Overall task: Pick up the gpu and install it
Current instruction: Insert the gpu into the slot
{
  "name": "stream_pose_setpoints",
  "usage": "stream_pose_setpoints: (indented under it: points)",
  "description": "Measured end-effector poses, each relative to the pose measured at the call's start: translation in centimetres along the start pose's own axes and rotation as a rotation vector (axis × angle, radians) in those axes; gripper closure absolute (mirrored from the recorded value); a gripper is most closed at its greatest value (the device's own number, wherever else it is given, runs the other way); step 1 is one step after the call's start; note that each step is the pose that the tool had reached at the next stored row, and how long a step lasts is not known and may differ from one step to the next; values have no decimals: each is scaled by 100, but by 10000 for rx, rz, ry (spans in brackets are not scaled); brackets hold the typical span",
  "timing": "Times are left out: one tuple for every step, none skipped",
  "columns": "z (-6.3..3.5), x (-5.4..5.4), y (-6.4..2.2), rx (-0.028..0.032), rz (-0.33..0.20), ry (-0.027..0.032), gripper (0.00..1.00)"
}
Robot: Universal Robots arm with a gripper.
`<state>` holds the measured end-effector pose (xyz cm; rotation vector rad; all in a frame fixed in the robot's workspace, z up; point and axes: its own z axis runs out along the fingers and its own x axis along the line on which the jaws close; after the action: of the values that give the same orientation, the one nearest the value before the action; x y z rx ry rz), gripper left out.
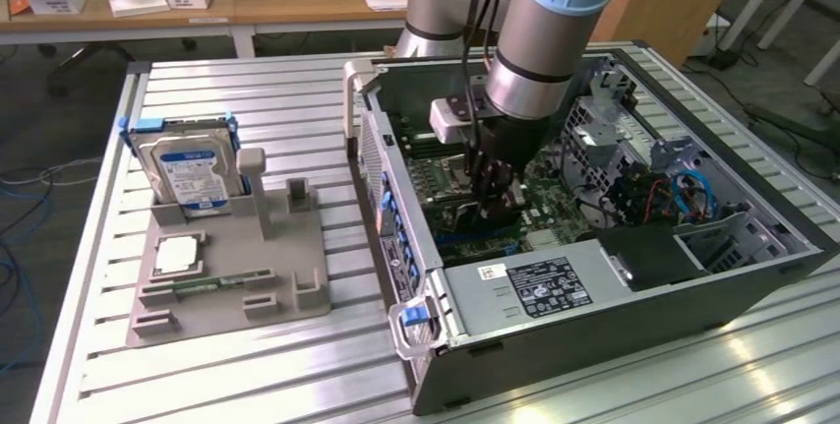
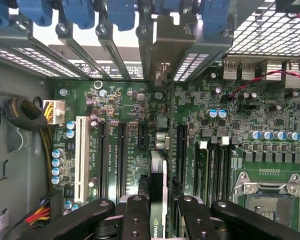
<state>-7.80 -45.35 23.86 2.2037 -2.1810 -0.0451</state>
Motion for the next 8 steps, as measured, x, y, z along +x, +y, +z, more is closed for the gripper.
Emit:
stream_pose_setpoints:
  points:
    - [2, 0, 1, -2, 0, 2, 73]
    - [4, 0, 0, -2, 0, 1, 73]
    - [5, 0, 0, -1, 1, 1, 73]
    - [6, -1, 0, 0, 0, 0, 73]
    - [6, 0, 0, 0, 0, -2, 73]
    - [6, -1, 0, 1, 0, -2, 73]
    - [6, -1, 0, 1, 0, -2, 73]
    - [8, -1, 0, 1, 0, -2, 73]
